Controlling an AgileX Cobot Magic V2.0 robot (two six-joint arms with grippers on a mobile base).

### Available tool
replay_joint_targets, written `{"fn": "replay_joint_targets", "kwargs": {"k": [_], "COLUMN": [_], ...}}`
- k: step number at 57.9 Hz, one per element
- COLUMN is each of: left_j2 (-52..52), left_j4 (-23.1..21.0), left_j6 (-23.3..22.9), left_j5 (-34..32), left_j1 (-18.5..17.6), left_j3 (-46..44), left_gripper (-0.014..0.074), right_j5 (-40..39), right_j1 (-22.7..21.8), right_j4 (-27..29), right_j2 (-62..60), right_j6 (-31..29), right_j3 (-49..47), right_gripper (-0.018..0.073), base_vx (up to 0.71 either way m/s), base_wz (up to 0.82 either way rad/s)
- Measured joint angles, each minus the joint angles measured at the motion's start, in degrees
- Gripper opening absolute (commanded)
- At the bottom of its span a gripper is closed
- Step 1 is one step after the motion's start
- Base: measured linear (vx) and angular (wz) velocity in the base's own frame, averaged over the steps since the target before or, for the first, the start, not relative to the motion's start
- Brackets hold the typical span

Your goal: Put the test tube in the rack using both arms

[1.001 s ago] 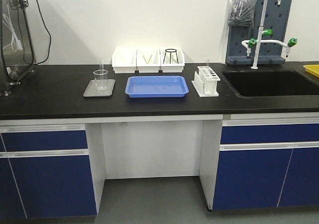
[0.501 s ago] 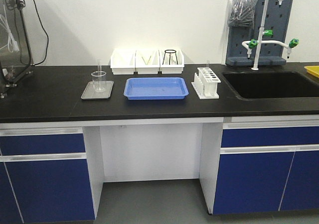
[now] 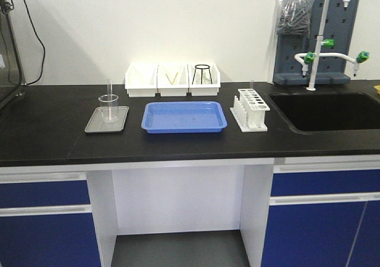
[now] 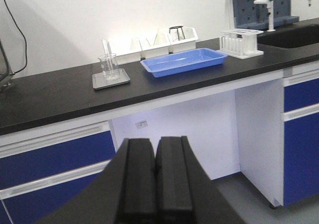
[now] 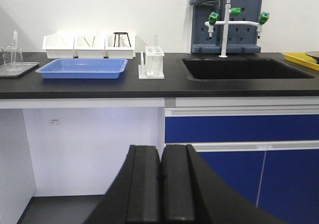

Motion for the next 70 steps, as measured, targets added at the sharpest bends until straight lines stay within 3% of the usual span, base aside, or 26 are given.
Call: {"fn": "replay_joint_targets", "kwargs": {"k": [70], "left_j2": [0.0], "left_j4": [0.0], "left_j6": [0.0], "left_j5": [0.0], "left_j1": [0.0], "left_j3": [0.0], "left_gripper": [-0.0006], "right_j5": [0.0], "right_j1": [0.0], "right_j4": [0.0], "right_j2": [0.0], "right_j6": [0.0], "right_j3": [0.0], "right_gripper": [-0.0011], "base_vx": [0.39], "base_wz": [0.01]}}
